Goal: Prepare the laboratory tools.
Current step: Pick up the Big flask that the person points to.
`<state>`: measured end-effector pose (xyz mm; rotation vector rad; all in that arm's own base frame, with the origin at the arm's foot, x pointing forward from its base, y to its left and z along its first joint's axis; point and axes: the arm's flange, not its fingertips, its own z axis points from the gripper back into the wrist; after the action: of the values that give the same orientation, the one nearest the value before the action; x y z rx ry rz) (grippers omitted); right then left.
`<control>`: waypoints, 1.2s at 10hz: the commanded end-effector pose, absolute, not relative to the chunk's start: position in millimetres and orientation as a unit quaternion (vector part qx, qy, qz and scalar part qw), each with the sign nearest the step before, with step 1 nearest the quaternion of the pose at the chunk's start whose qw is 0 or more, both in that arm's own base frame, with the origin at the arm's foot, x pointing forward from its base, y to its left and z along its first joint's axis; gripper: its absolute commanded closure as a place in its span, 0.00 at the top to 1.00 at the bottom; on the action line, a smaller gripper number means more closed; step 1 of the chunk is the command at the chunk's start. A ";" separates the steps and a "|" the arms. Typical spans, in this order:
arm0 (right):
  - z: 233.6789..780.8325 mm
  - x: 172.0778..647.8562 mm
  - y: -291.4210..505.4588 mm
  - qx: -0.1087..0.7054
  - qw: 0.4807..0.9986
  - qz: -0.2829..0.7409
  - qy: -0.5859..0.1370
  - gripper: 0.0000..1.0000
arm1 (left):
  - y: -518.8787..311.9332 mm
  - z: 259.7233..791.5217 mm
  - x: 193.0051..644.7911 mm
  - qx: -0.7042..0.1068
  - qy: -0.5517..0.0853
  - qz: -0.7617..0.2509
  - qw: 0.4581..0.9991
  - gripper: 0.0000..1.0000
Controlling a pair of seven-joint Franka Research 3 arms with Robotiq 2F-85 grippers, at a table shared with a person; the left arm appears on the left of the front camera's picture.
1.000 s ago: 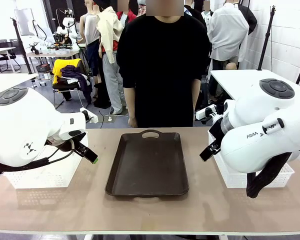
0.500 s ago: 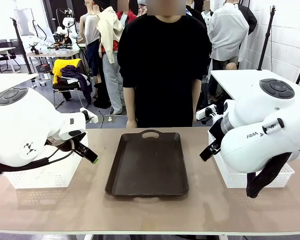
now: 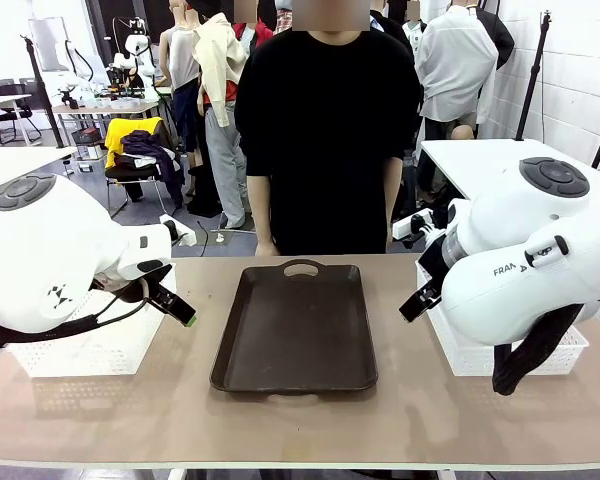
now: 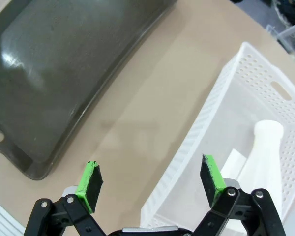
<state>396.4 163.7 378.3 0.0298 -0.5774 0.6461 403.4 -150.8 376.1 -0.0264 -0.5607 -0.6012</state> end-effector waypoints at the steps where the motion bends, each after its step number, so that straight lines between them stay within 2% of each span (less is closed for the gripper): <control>1: 416.7 399.6 128.1 0.046 0.911 0.296 -0.283 1.00 | -129.4 405.5 401.8 -0.031 -0.308 -0.287 0.907 1.00; 2: 434.8 404.7 108.1 0.060 0.917 0.276 -0.283 1.00 | -115.9 421.8 403.8 -0.046 -0.317 -0.280 0.905 1.00; 3: 449.7 407.9 90.3 0.106 0.916 0.269 -0.277 1.00 | -103.0 433.9 406.3 -0.091 -0.312 -0.278 0.904 1.00; 5: 463.4 417.1 54.0 0.229 0.915 0.248 -0.220 1.00 | -71.8 451.8 408.5 -0.167 -0.281 -0.244 0.913 1.00; 7: 456.3 432.0 18.8 0.327 0.904 0.202 -0.186 1.00 | -40.5 453.2 414.7 -0.235 -0.274 -0.193 0.912 1.00; 9: 438.1 445.1 -9.1 0.419 0.874 0.184 -0.163 1.00 | -4.9 444.7 422.8 -0.341 -0.248 -0.171 0.890 1.00; 10: 427.2 447.4 -24.4 0.449 0.865 0.165 -0.150 1.00 | 15.0 439.3 425.0 -0.385 -0.228 -0.154 0.881 1.00; 12: 413.1 450.1 -46.4 0.471 0.861 0.129 -0.144 1.00 | 52.1 429.6 426.8 -0.442 -0.234 -0.115 0.858 1.00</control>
<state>437.8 -43.1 410.9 0.9827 -0.3042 0.2913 411.0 37.4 439.0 -0.8842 -0.5019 -0.2733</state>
